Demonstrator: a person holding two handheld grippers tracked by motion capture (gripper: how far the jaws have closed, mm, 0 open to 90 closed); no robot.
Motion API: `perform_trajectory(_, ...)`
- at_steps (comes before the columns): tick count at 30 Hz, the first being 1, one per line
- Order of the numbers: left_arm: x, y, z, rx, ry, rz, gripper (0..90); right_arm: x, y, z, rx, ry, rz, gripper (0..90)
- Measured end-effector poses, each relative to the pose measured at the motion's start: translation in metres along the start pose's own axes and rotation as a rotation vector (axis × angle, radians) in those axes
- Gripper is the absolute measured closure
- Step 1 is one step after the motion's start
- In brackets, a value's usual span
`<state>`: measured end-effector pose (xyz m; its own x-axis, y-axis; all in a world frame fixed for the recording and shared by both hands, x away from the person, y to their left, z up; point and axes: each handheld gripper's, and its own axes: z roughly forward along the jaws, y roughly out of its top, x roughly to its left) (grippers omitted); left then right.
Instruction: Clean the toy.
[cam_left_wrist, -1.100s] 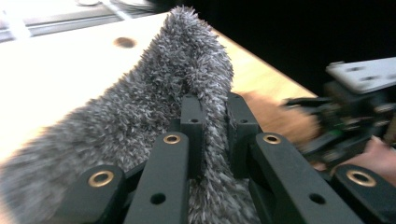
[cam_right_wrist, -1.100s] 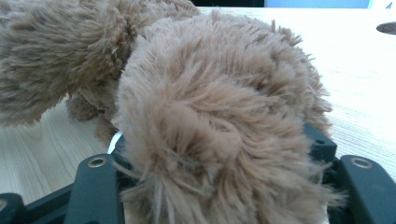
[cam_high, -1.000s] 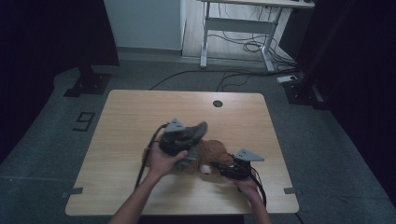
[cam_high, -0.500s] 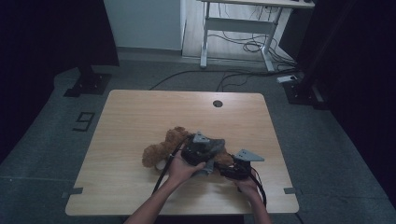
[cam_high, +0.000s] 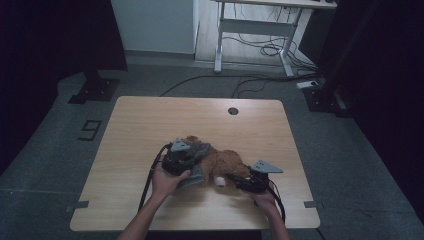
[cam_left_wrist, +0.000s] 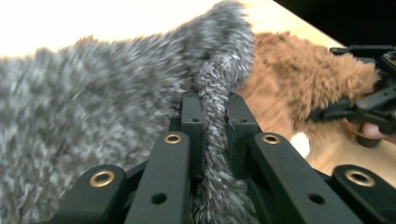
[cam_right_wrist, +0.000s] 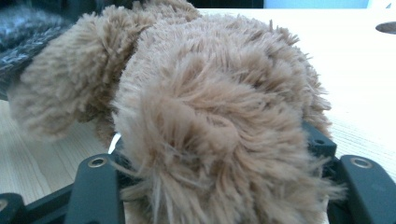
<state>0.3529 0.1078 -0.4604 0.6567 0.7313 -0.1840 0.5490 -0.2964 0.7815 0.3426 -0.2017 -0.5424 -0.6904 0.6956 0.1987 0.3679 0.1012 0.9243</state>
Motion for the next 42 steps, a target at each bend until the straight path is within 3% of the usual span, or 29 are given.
perform_trajectory(4,0.014,-0.008,-0.014,-0.023,0.02,-0.025,80.7,-0.001,0.0,0.0,-0.001,0.005,0.008,36.9)
perform_trajectory(10,0.052,-0.028,-0.038,-0.047,0.067,-0.119,80.6,-0.002,0.0,0.0,-0.004,0.009,0.013,36.8)
perform_trajectory(13,0.064,-0.037,-0.044,-0.052,0.073,-0.154,80.6,-0.001,0.0,0.0,-0.002,0.01,0.011,36.8)
perform_trajectory(17,0.072,-0.044,-0.05,-0.049,0.102,-0.164,80.6,-0.001,0.0,0.001,-0.006,0.013,0.011,36.8)
perform_trajectory(21,0.071,-0.04,-0.058,-0.063,0.119,-0.163,80.6,-0.002,0.0,0.001,-0.008,0.012,0.017,36.8)
perform_trajectory(27,0.042,-0.008,-0.058,-0.101,0.055,-0.092,80.4,-0.003,0.0,0.001,-0.009,0.01,0.027,36.8)
perform_trajectory(31,0.013,0.021,-0.04,-0.099,-0.002,-0.026,80.4,-0.002,0.0,0.0,-0.006,0.01,0.023,36.8)
perform_trajectory(33,-0.006,0.037,-0.025,-0.086,-0.036,0.019,80.4,-0.002,0.0,0.0,-0.007,0.009,0.022,36.8)
perform_trajectory(37,-0.044,0.057,0.009,-0.045,-0.098,0.07,80.3,-0.001,-0.001,0.0,-0.007,0.008,0.023,36.8)
perform_trajectory(42,-0.084,0.058,0.054,0.069,-0.165,0.128,80.4,-0.001,-0.001,0.0,-0.007,0.005,0.02,36.8)
